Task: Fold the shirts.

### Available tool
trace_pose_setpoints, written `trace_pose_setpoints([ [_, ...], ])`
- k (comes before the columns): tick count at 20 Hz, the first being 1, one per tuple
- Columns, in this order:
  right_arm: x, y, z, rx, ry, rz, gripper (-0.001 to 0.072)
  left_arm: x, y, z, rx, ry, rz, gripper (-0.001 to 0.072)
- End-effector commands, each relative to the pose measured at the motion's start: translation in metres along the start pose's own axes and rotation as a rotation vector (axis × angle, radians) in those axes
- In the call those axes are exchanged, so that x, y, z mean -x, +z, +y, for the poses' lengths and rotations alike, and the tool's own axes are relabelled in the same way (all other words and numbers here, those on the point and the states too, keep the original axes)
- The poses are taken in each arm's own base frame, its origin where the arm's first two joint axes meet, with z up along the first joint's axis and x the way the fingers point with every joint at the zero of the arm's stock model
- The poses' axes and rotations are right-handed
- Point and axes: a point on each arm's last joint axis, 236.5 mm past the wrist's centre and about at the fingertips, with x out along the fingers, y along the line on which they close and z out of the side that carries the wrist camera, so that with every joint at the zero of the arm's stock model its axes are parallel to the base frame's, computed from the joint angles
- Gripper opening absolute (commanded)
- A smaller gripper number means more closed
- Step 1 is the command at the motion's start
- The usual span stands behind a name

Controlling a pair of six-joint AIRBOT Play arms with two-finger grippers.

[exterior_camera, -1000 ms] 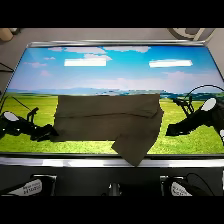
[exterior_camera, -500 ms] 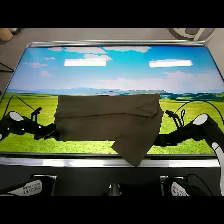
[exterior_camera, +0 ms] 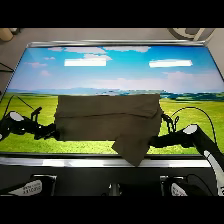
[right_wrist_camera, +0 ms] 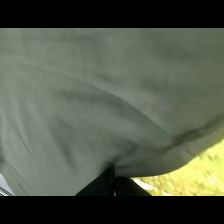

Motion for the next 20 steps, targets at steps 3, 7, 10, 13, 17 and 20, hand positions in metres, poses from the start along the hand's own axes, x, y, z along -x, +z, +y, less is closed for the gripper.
trace_pose_setpoints([
  [3,0.045,0.042,0.024,0.22,-0.037,-0.075,0.0015,0.044,0.025,-0.019,-0.17,0.007,-0.142,0.0028],
  [7,0.126,0.127,0.031,0.334,-0.21,-0.262,0.0015,0.105,0.062,-0.063,-0.225,-0.057,-0.352,0.0027],
  [10,0.139,0.2,0.022,0.329,-0.239,-0.362,0.0015,0.112,0.108,-0.077,-0.235,-0.056,-0.405,0.0027],
  [13,0.124,0.26,0.012,0.305,-0.185,-0.396,0.0015,0.106,0.164,-0.083,-0.183,-0.071,-0.401,0.0028],
  [17,0.098,0.312,-0.002,0.226,-0.112,-0.444,0.0015,0.08,0.212,-0.081,-0.109,-0.096,-0.34,0.0028],
  [20,0.063,0.315,-0.021,0.175,-0.092,-0.408,0.0017,0.044,0.218,-0.077,-0.065,-0.113,-0.263,0.0029],
])
